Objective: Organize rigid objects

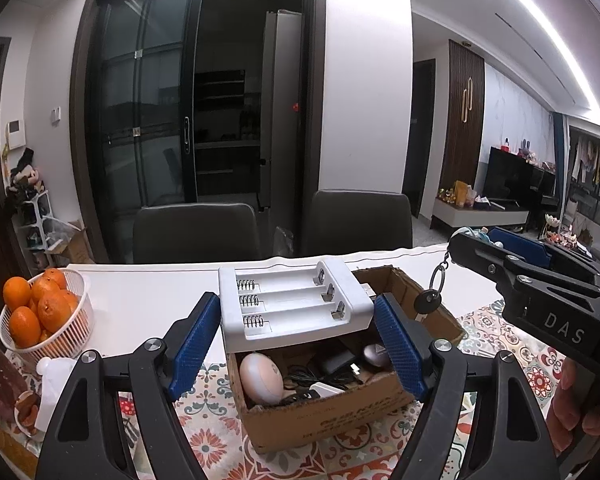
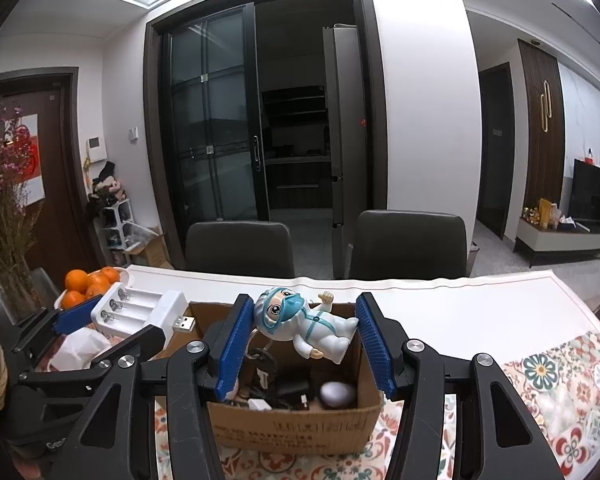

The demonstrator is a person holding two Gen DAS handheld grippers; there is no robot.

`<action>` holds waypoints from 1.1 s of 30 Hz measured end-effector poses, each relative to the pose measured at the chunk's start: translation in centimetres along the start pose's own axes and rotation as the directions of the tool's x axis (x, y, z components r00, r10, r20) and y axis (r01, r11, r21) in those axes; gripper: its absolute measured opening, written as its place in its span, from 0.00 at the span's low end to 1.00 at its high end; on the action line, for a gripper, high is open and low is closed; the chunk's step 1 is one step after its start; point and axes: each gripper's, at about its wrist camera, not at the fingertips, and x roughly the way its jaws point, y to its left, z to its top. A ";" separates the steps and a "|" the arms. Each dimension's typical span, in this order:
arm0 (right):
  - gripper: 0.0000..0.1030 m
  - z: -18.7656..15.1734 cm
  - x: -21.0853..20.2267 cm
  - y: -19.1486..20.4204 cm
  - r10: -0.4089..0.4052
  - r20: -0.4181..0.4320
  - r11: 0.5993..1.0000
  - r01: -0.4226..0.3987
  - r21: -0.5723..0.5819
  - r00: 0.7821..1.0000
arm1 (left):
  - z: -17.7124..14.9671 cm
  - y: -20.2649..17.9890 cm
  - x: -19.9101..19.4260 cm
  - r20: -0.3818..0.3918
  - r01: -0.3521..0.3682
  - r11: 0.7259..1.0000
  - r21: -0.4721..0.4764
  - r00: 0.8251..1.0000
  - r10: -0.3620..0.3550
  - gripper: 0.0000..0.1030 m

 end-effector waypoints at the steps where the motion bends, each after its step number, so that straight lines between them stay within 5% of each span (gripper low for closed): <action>1: 0.52 0.1 0.3 0.0 0.001 -0.004 1.000 -0.001 0.000 1.000 | 0.1 0.1 0.4 -0.008 0.001 1.000 -0.001 1.000 -0.001 0.76; 17: 0.52 -0.2 6.6 -1.3 0.023 -0.127 0.999 -0.020 0.029 0.992 | -0.7 0.4 6.9 -0.175 0.016 1.000 -0.003 0.984 -0.016 0.76; 19: 0.52 -0.6 7.3 -1.4 0.025 -0.147 0.999 -0.020 0.036 0.989 | -1.1 0.3 7.5 -0.196 0.012 1.000 0.000 0.981 -0.011 0.67; 23: 0.52 -1.5 8.3 -1.8 0.027 -0.183 0.999 -0.019 0.047 0.983 | -1.6 0.1 8.1 -0.227 0.006 1.000 0.006 0.974 -0.005 0.69; 33: 0.55 -2.3 7.8 -1.9 0.029 -0.218 0.998 -0.018 0.053 0.975 | -1.7 0.0 6.2 -0.202 -0.021 1.000 0.000 0.979 0.020 0.69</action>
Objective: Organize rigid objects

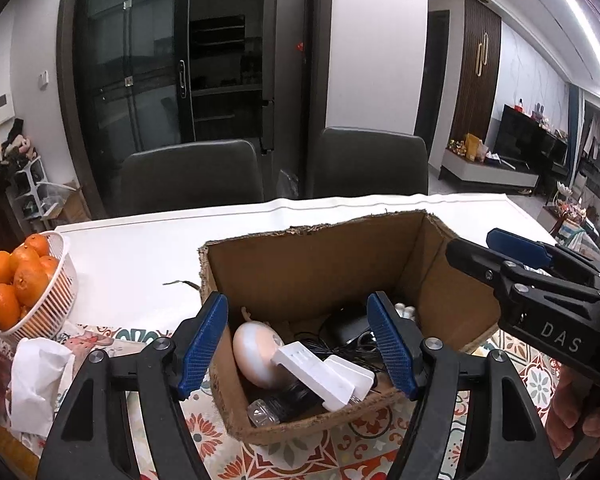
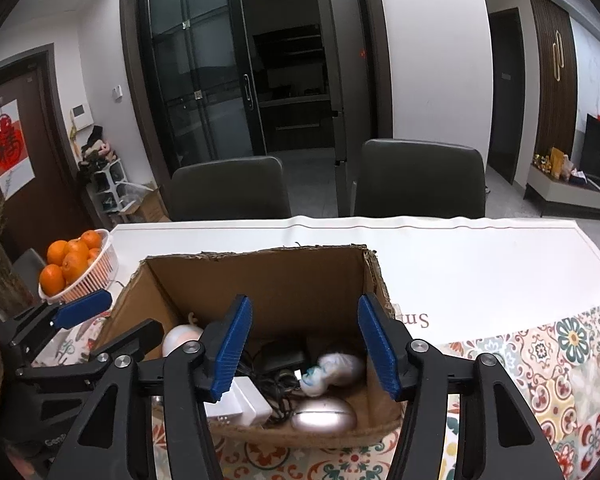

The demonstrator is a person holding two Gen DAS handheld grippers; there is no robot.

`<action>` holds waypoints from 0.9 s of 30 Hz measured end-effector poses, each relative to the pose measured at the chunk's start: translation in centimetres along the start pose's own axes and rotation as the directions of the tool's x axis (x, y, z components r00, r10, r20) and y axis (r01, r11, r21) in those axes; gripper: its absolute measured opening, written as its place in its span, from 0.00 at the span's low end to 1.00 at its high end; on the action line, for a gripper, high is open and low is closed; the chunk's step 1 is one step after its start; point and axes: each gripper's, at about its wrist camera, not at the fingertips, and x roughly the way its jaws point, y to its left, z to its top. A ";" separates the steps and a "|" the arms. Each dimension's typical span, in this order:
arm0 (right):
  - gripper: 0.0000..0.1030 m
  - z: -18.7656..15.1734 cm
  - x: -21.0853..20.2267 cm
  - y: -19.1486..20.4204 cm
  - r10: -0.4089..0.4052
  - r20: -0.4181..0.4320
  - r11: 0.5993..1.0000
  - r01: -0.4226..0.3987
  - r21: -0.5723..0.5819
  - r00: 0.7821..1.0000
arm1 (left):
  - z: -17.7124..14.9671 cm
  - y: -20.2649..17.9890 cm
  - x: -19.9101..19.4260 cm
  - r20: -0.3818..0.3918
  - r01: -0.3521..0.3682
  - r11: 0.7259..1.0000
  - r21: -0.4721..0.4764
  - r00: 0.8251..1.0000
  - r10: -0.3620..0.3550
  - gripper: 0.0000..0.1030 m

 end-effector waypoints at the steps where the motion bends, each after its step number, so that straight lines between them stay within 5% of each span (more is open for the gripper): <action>1: 0.55 0.0 -0.4 0.1 0.000 0.004 1.000 0.000 -0.001 1.000 | 0.0 0.0 -0.5 0.008 -0.002 1.000 -0.002 1.000 0.002 0.70; 17: 0.55 -2.4 -10.3 1.8 -0.045 0.097 0.999 0.045 0.002 0.994 | -2.7 -1.6 -10.2 0.111 -0.054 0.999 -0.007 0.992 0.054 0.73; 27: 0.59 -5.2 -15.5 2.2 -0.075 0.131 0.997 0.073 0.013 0.989 | -6.2 -2.4 -15.9 0.179 -0.107 0.994 -0.012 0.978 0.107 0.97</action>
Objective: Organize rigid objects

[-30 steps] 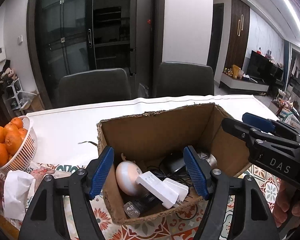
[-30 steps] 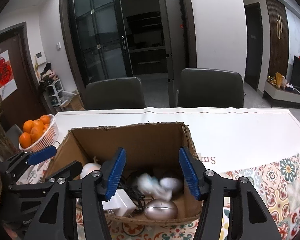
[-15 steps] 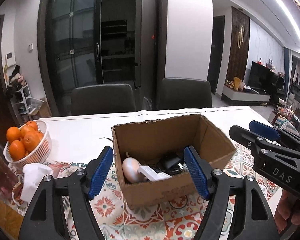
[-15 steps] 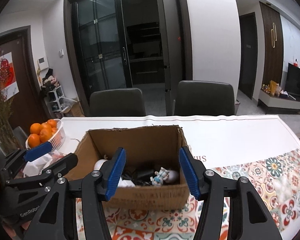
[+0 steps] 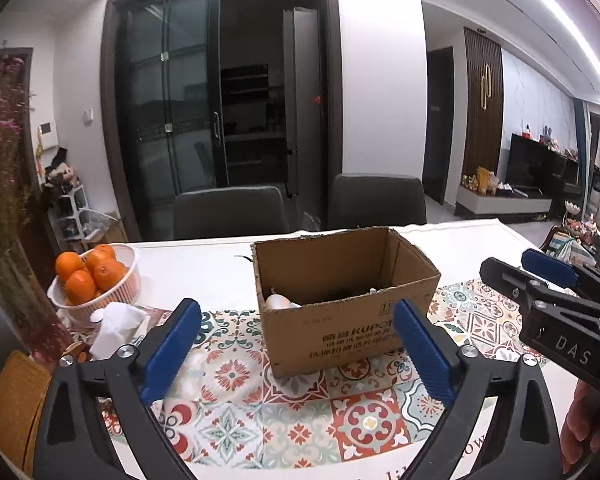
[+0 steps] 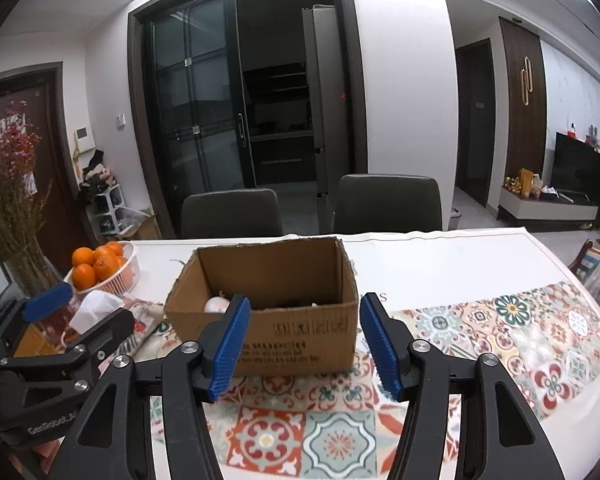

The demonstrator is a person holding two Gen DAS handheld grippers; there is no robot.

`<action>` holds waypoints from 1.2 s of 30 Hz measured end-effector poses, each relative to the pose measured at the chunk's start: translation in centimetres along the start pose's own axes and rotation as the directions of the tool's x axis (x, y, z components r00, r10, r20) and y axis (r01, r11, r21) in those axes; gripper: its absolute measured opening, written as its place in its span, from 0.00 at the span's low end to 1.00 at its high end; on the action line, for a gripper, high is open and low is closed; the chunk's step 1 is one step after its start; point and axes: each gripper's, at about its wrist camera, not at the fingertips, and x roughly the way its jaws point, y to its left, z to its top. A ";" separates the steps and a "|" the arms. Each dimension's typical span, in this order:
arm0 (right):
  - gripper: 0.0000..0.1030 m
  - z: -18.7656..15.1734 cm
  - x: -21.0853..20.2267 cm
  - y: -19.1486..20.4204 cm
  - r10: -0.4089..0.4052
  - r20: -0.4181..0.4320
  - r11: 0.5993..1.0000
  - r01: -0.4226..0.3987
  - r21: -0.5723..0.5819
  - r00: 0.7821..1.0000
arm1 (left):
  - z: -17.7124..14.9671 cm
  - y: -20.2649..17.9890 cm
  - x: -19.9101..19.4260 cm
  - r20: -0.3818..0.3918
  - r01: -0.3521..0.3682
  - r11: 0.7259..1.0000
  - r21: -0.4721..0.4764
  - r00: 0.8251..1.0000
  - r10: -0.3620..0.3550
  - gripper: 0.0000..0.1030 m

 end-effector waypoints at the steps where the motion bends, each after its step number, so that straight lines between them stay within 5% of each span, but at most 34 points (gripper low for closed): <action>1: 0.62 -0.2 -0.5 0.0 -0.002 0.004 1.000 0.002 0.001 1.000 | -0.3 0.0 -0.6 0.009 -0.005 1.000 -0.003 1.000 0.005 0.99; 10: 0.80 -2.8 -5.2 0.3 -0.039 0.046 0.999 0.038 0.012 0.998 | -2.4 -0.1 -5.2 0.061 -0.049 0.999 -0.004 0.997 0.049 1.00; 36: 0.85 -5.9 -10.3 1.2 -0.067 0.078 0.998 0.068 -0.010 0.995 | -5.3 -0.5 -10.5 0.096 -0.068 0.998 -0.020 0.993 0.069 1.00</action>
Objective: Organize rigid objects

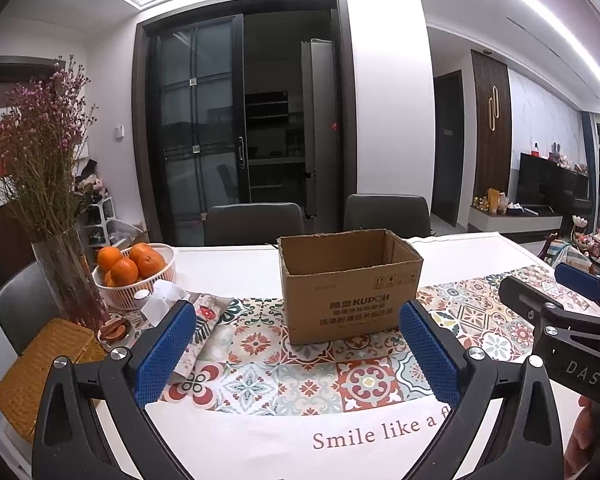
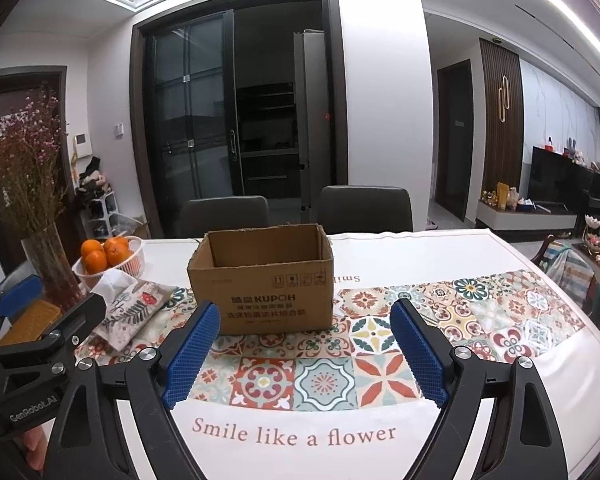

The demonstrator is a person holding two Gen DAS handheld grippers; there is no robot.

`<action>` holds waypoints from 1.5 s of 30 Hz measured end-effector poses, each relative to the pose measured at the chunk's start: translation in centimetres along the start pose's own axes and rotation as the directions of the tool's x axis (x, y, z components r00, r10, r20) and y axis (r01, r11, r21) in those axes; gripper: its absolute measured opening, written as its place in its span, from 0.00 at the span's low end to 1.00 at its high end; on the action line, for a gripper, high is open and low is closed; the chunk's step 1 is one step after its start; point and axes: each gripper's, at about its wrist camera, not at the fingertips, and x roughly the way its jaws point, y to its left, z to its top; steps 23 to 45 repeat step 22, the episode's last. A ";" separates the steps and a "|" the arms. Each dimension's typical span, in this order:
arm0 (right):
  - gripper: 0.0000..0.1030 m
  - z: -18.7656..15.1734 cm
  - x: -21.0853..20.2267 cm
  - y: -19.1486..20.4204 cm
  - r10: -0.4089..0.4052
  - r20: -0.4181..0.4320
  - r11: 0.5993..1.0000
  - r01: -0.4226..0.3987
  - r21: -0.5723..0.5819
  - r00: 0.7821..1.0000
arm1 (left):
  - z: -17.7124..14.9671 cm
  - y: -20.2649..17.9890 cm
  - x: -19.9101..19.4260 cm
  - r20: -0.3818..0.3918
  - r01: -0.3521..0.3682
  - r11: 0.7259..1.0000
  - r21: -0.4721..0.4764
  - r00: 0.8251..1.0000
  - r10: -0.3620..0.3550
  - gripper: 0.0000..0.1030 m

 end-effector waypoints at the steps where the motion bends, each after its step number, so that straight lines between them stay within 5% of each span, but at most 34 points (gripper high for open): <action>1: 0.85 0.0 0.0 0.0 0.000 0.000 1.000 0.000 -0.001 1.000 | 0.0 0.0 -0.1 0.001 0.000 1.000 0.001 1.000 0.000 1.00; 45: 0.85 -0.3 -0.6 0.0 -0.002 -0.006 1.000 0.002 -0.013 1.000 | -0.7 0.3 -0.6 0.000 -0.003 1.000 -0.008 1.000 0.003 1.00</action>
